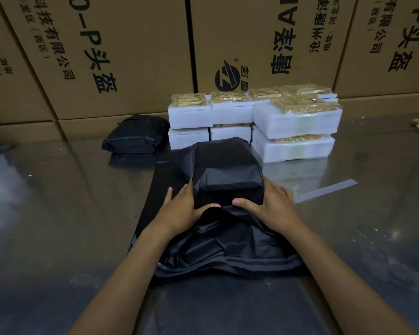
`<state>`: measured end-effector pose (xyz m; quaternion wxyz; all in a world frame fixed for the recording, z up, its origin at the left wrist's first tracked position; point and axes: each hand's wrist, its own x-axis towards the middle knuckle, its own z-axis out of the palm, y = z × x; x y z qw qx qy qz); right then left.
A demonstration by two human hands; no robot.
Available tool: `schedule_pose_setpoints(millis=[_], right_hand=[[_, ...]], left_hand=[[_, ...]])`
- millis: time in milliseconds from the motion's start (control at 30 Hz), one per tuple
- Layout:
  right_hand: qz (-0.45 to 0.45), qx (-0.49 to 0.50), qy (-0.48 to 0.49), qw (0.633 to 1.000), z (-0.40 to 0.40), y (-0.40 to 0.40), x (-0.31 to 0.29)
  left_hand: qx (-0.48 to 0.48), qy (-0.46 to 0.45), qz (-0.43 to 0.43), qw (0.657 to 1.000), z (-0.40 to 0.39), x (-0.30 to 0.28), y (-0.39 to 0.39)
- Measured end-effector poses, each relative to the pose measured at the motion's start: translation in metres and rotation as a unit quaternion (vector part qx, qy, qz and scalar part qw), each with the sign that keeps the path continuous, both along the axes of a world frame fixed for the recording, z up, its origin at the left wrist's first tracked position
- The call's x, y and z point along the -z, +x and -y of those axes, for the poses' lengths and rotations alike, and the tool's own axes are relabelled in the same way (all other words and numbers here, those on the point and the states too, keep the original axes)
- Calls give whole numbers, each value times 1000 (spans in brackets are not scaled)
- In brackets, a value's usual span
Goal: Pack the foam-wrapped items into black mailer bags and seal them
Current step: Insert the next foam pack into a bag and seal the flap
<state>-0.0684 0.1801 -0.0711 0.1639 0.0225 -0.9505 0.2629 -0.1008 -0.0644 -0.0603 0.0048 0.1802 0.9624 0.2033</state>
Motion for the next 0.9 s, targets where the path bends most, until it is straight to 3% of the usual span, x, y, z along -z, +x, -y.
schedule_pose_setpoints(millis=[167,300,367,433,533,633,700,767,900], right_hand=[[-1,13,46,999,0,12,-3],[-57,-15,-127,990,-19,39,-11],[-125,-24,-125,984,-38,55,-14],[-142,-49,-18,988,-57,70,-14],[-39,-112,95,988,-73,89,-8],[-6,-157,107,982,-71,99,-8],[-8,-181,97,979,-64,104,-12],[-15,-199,40,979,-56,106,-13],[-47,-173,-249,952,-39,108,-28]], left_hand=[[-20,17,35,999,1,-3,9],[-14,142,76,987,29,-13,27],[-22,216,54,975,53,-19,38],[11,164,-1,986,75,-22,51],[98,110,49,988,98,-25,71],[144,72,85,983,102,-26,85],[153,40,60,986,94,-24,93],[144,84,5,986,79,-20,98],[99,326,4,940,53,-36,105]])
